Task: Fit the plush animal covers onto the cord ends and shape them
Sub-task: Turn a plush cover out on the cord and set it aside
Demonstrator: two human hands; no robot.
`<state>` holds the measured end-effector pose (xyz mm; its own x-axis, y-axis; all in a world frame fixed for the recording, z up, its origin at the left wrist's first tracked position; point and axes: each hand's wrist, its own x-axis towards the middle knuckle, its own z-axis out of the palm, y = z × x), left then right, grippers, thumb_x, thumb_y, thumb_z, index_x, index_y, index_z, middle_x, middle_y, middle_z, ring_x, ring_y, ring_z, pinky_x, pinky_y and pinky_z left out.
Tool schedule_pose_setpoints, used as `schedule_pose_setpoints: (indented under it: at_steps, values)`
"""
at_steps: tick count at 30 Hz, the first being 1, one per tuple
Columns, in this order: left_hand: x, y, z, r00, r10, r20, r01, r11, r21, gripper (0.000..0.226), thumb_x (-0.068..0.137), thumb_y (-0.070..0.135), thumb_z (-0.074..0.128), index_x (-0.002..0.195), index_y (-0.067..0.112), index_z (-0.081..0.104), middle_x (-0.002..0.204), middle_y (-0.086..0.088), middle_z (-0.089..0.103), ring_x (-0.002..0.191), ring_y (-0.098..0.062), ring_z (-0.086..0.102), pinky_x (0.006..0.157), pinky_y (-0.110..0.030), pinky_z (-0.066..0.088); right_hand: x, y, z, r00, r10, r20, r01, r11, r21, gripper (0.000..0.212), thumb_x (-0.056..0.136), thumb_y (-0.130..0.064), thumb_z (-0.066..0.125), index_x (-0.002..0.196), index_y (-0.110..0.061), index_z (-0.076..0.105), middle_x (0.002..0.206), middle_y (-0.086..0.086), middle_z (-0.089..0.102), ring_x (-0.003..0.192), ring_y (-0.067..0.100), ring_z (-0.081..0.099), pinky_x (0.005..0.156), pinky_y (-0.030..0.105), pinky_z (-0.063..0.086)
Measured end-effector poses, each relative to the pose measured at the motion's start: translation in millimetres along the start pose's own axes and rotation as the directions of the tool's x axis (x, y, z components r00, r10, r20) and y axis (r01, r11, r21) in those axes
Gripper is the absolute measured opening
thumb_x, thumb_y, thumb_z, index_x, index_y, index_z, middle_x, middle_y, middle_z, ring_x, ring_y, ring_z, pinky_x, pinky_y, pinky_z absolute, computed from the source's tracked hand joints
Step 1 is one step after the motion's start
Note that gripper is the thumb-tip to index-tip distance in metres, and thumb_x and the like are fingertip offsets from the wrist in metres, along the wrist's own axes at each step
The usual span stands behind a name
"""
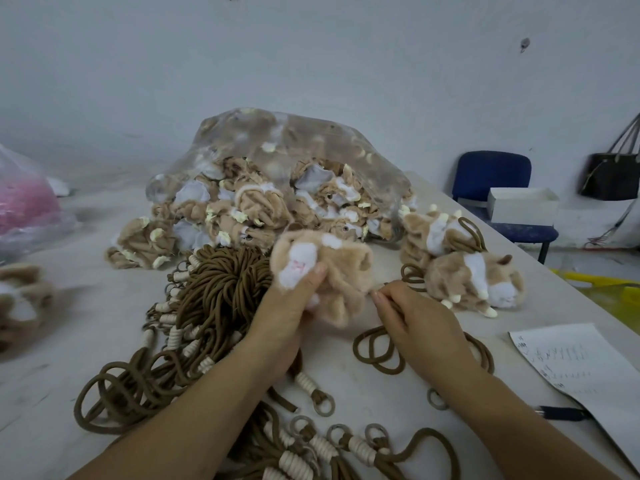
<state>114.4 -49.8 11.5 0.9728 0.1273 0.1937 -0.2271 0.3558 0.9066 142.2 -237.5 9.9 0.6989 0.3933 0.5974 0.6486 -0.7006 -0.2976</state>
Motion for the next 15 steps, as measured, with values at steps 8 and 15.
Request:
schedule_pose_setpoints:
  at_steps: [8, 15]
  values:
    - [0.8, 7.4, 0.5, 0.993, -0.066, -0.094, 0.037, 0.957, -0.287, 0.04, 0.092, 0.037, 0.056, 0.122, 0.013, 0.064, 0.12, -0.013, 0.069, 0.111, -0.026, 0.066, 0.081, -0.035, 0.059, -2.0, -7.8, 2.1, 0.999, -0.04, -0.003, 0.04, 0.999, 0.0, 0.037, 0.094, -0.048, 0.03, 0.081, -0.022, 0.052, 0.058, -0.011, 0.049, 0.049, 0.01, 0.049, 0.045, 0.029, 0.039]
    - [-2.6, 6.2, 5.5, 0.996, -0.091, -0.02, 0.084, 0.973, -0.215, 0.045, 0.096, 0.044, 0.047, 0.128, 0.014, 0.06, 0.124, -0.011, 0.067, 0.117, -0.025, 0.063, 0.095, -0.038, 0.053, -3.4, -1.5, 2.5, 0.999, 0.035, 0.034, -0.038, 0.994, 0.107, 0.021, 0.095, -0.042, 0.039, 0.081, -0.028, 0.045, 0.056, -0.011, 0.046, 0.052, 0.007, 0.048, 0.047, 0.023, 0.032]
